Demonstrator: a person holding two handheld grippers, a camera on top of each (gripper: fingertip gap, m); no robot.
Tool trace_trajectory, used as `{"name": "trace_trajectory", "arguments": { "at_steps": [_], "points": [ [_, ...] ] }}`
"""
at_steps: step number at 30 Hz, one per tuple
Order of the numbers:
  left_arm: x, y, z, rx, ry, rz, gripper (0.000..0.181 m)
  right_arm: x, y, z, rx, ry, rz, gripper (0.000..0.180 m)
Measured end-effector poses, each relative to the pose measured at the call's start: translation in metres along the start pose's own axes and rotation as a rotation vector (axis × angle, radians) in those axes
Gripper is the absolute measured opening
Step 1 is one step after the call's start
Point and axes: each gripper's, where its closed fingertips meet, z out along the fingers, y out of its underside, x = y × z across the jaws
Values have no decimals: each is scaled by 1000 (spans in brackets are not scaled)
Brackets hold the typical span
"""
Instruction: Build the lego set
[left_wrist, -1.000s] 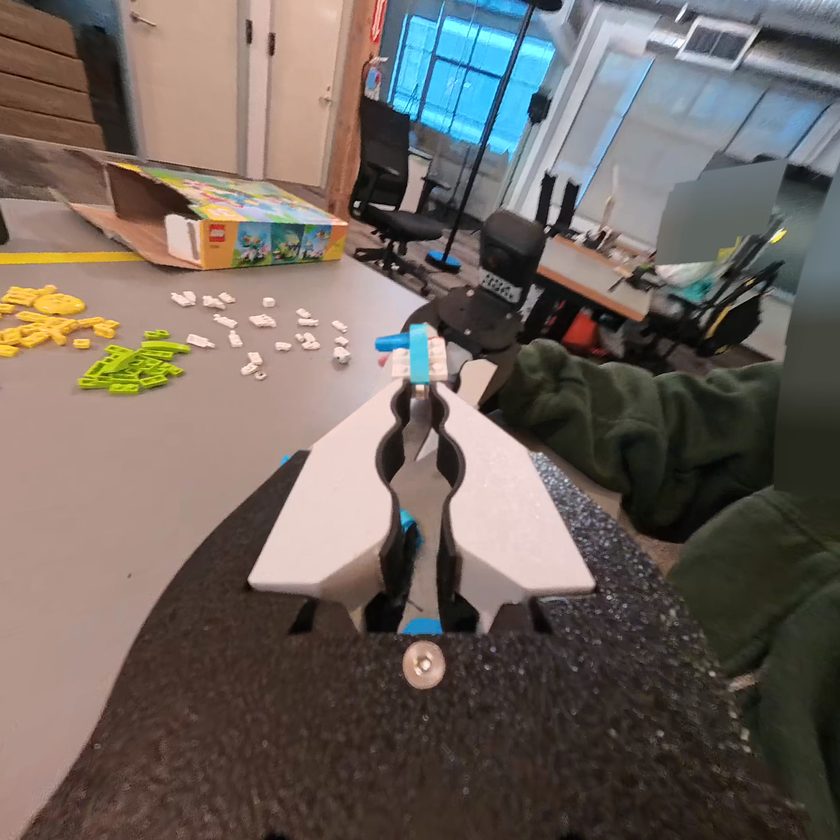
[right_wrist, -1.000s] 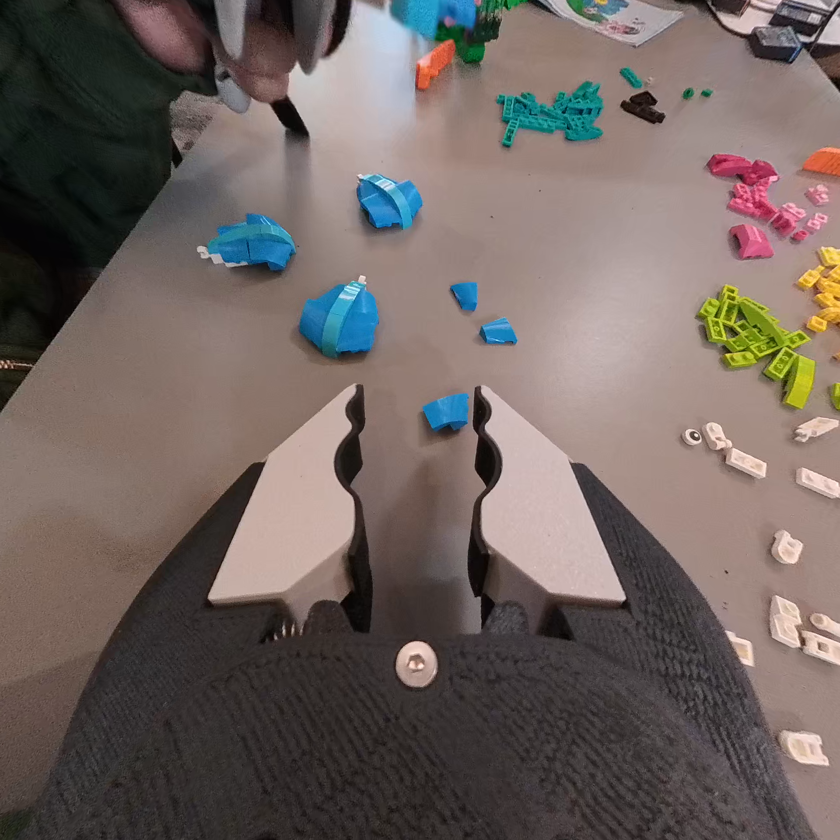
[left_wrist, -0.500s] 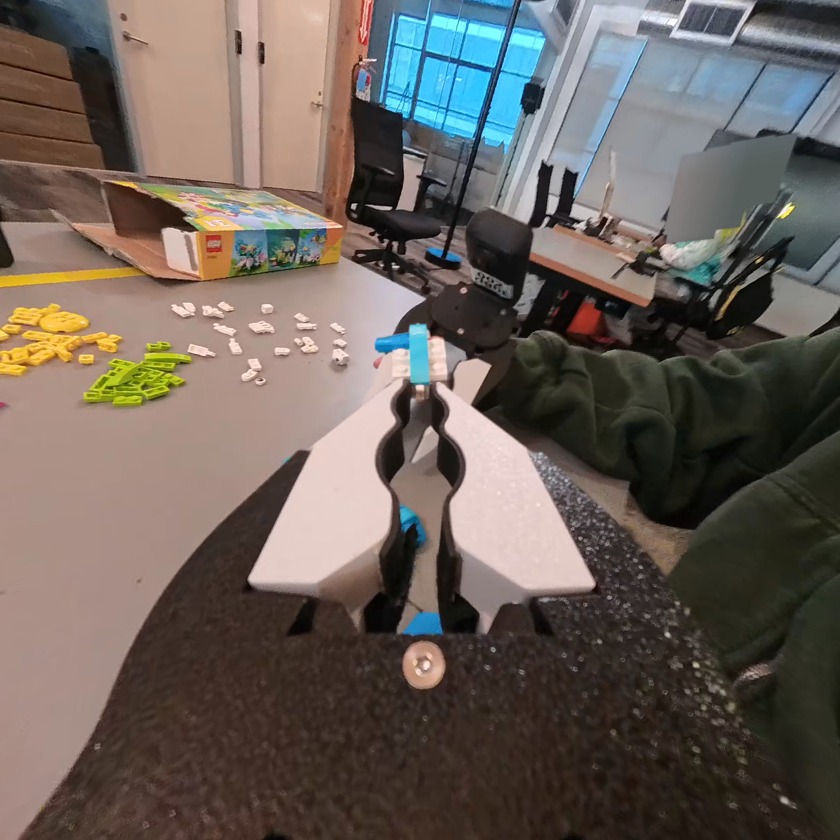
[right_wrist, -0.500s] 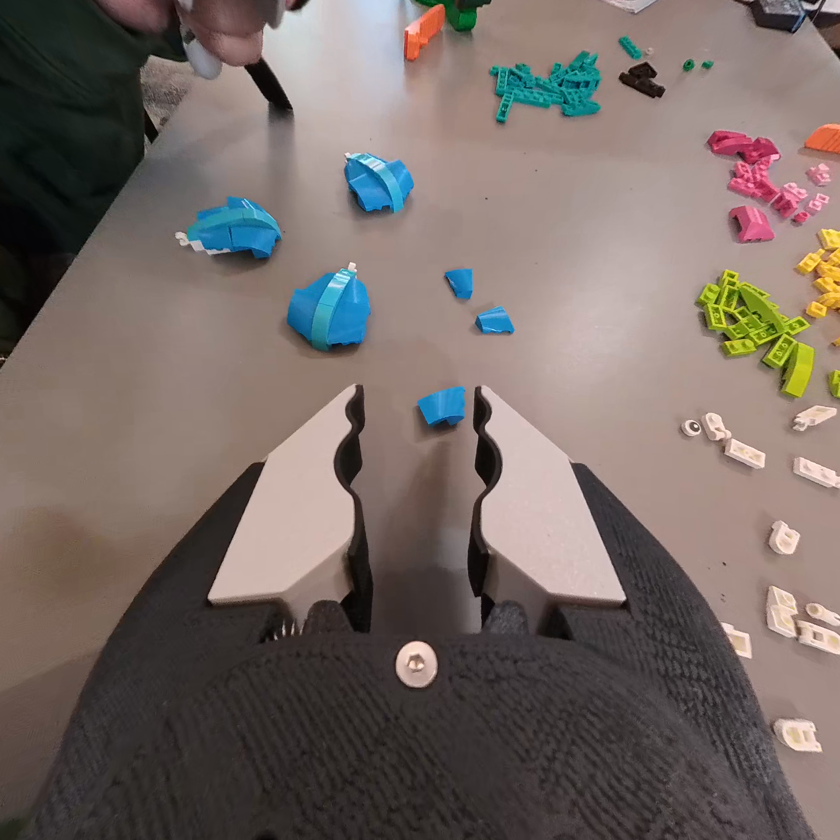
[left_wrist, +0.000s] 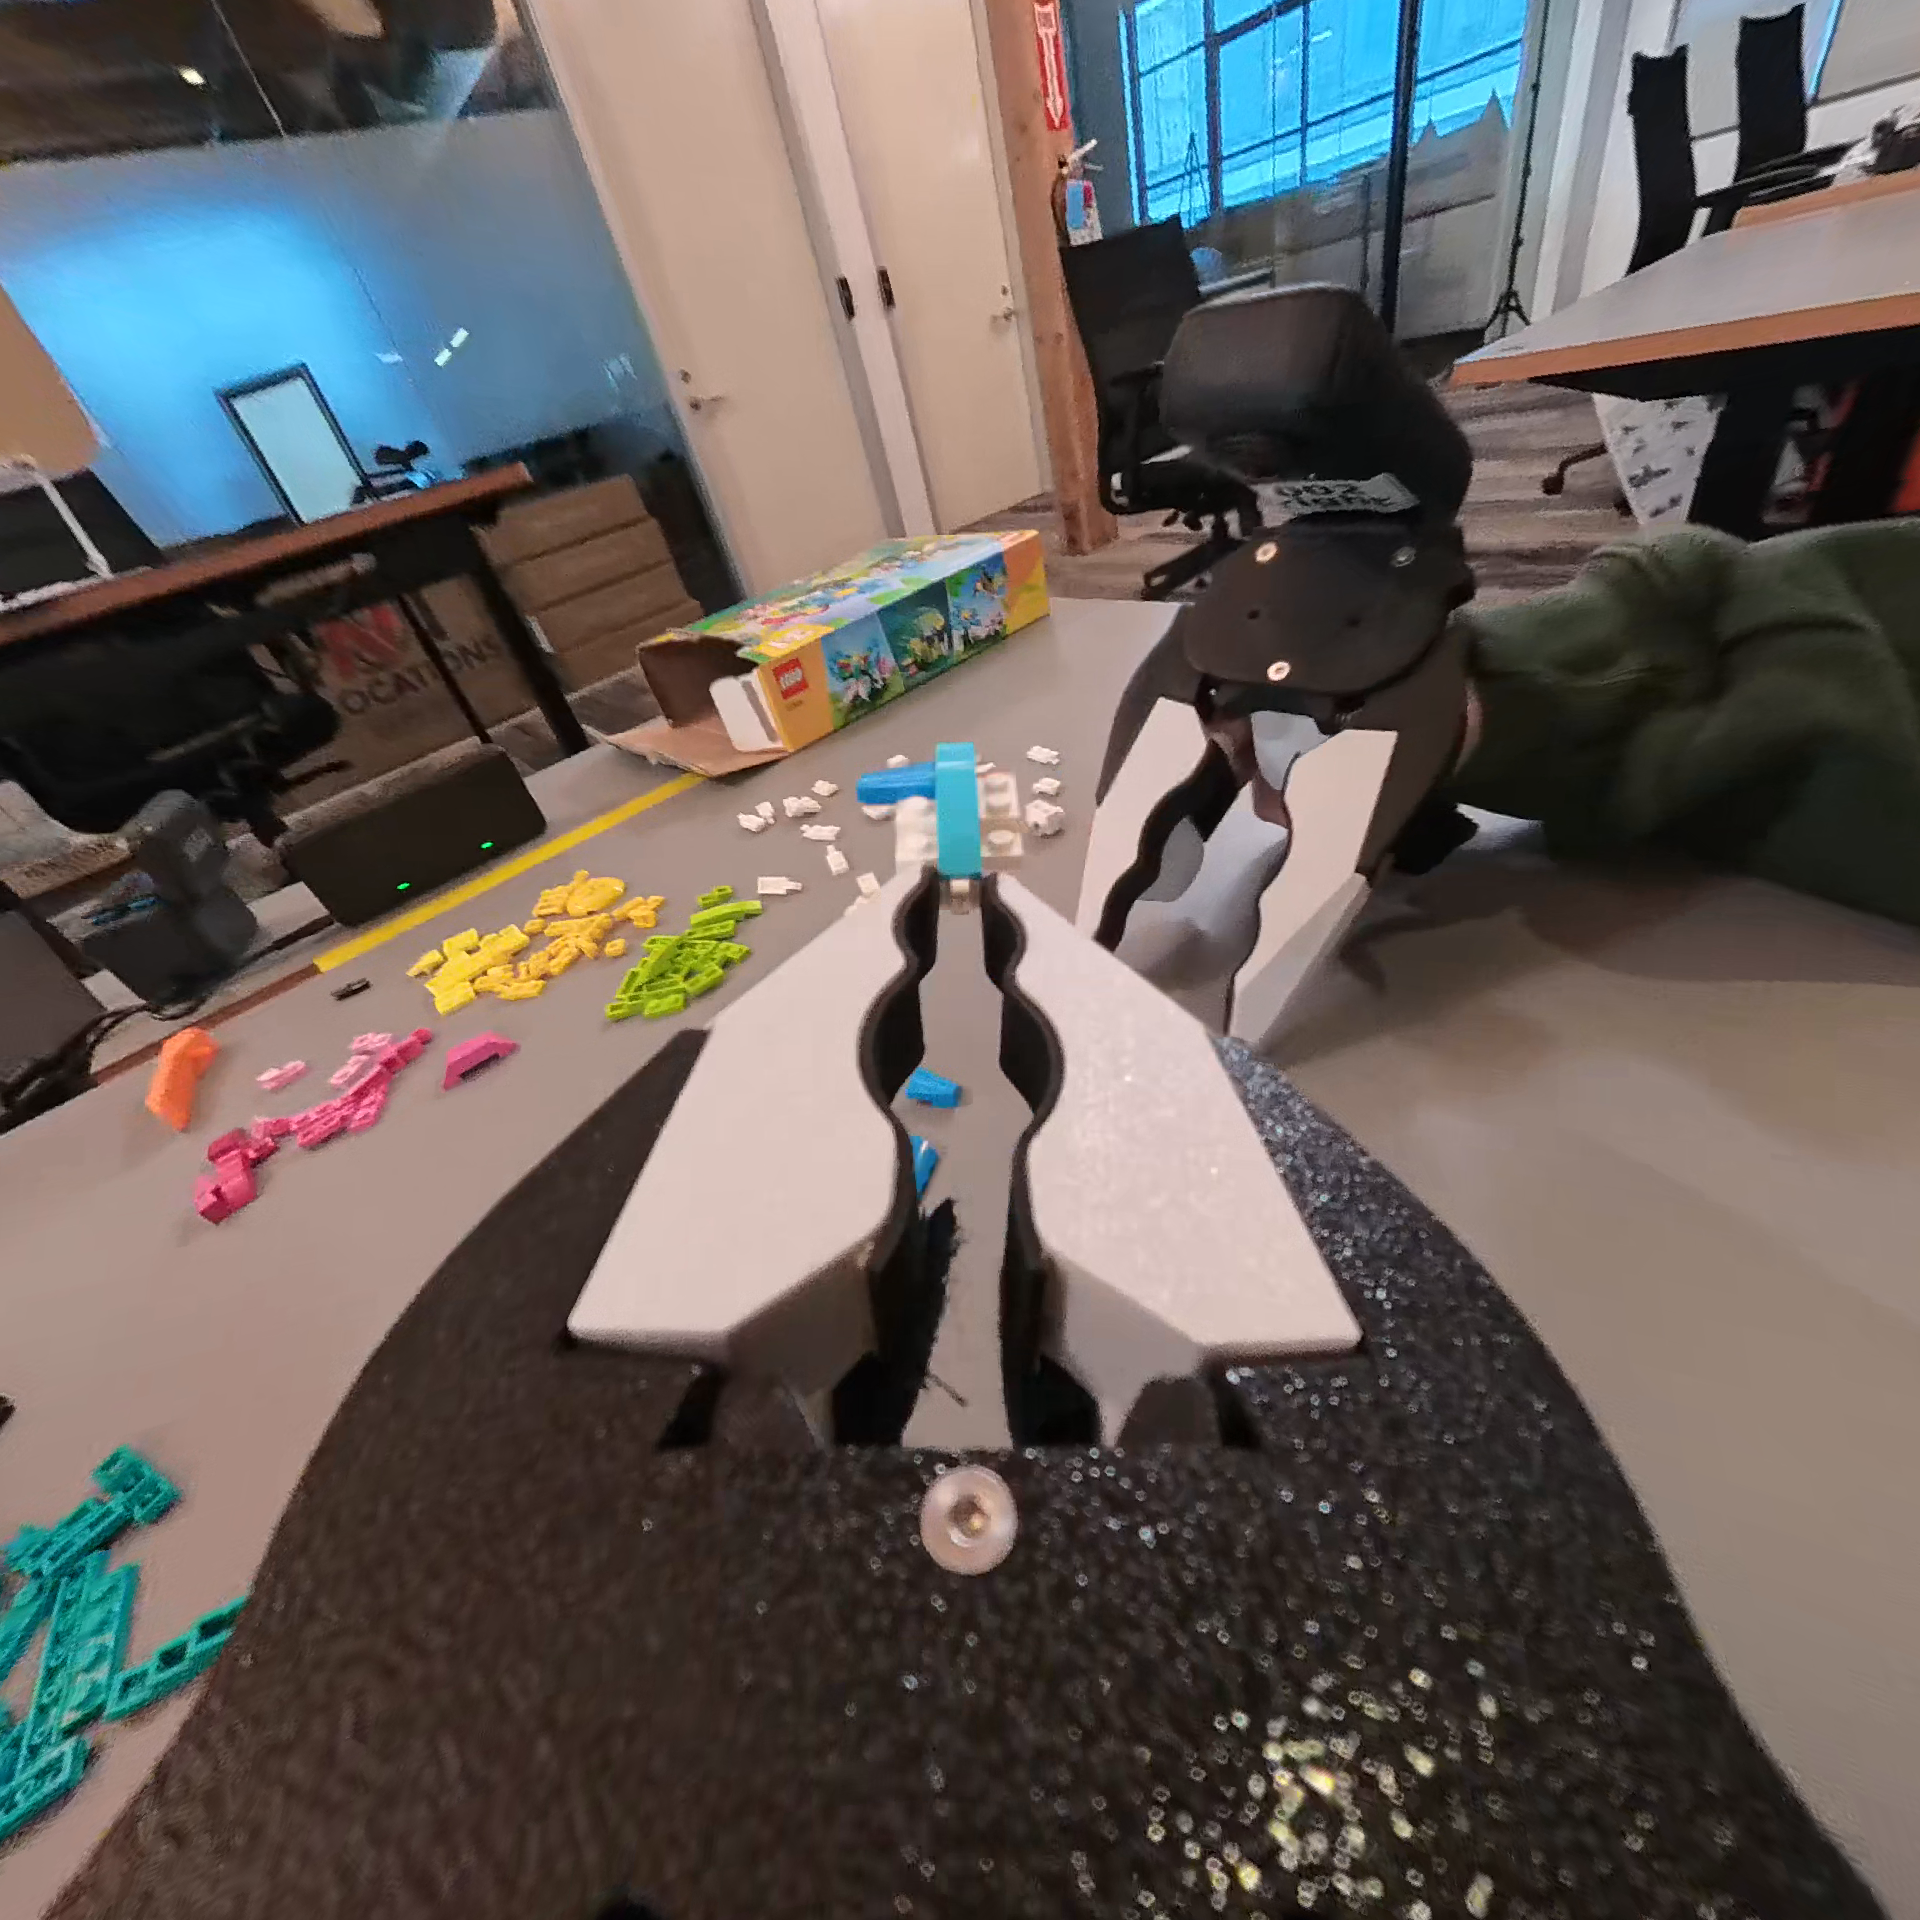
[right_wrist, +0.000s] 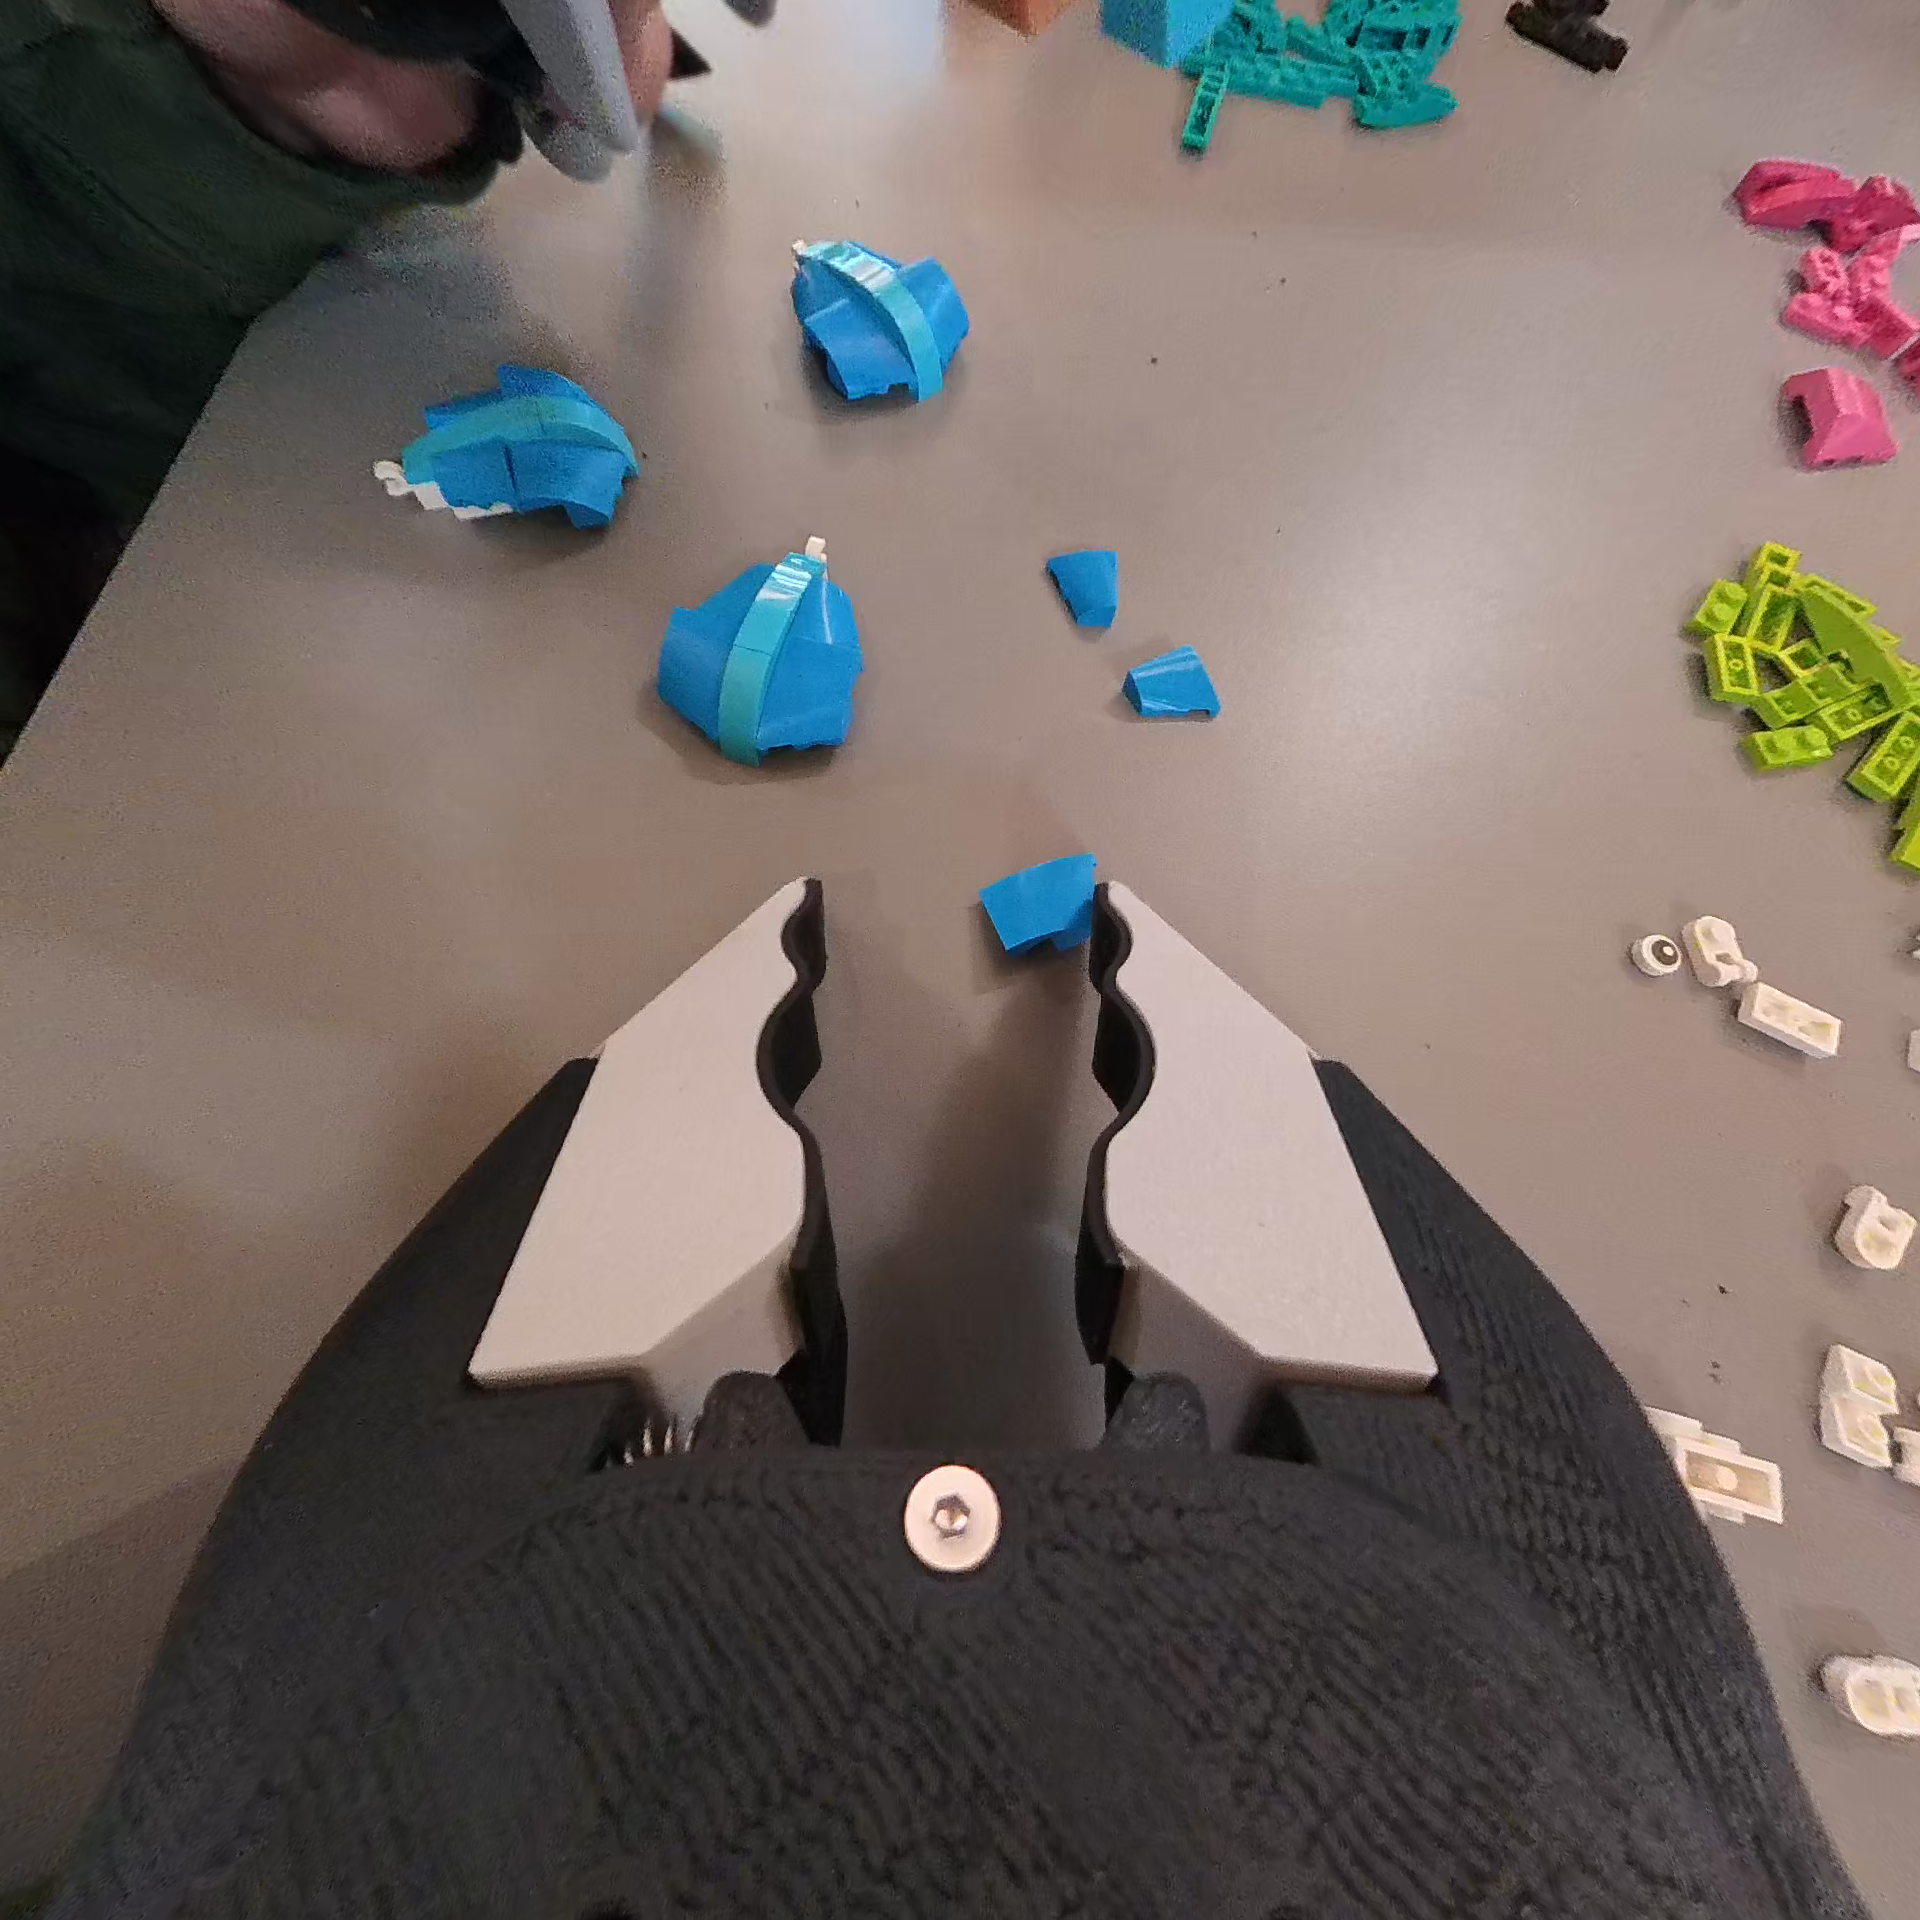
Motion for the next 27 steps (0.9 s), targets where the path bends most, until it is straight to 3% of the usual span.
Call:
{"name": "trace_trajectory", "arguments": {
  "at_steps": [1, 10, 23, 27],
  "points": [
    [-2, 2, 1, 8, -12, 5, 6, 0, 1, 0, -5, 1, 2, 50],
    [-6, 13, 3, 8, -37, 4, 6, 4, 0, -1, 4, 19, 30, 56],
    [-3, 16, 4, -1, -21, 24, 6, -3, 5, -1, -22, -44, 72, 48],
    [-1, 16, 3, -1, -22, 47, 6, -8, 2, -7, 21, -98, 101, 35]
  ]
}}
